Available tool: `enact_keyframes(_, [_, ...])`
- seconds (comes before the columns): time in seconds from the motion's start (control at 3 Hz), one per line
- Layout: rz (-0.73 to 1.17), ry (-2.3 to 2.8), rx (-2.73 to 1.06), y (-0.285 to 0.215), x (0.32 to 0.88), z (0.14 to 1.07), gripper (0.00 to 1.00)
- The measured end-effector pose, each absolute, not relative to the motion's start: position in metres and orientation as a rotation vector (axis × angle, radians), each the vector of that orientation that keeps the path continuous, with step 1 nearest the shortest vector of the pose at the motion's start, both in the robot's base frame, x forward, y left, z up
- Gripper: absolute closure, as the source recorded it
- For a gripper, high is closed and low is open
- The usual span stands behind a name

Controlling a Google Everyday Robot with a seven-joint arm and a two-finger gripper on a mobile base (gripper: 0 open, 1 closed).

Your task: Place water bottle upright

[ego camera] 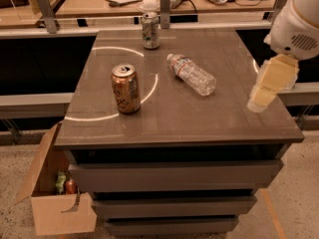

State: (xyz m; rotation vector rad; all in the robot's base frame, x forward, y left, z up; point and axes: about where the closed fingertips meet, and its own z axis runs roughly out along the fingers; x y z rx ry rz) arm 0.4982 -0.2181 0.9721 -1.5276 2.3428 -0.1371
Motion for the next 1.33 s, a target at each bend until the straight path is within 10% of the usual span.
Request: enact_keyframes(1.33, [0.128,2.611,-1.042,-0.171,0.648,0.913,0.0])
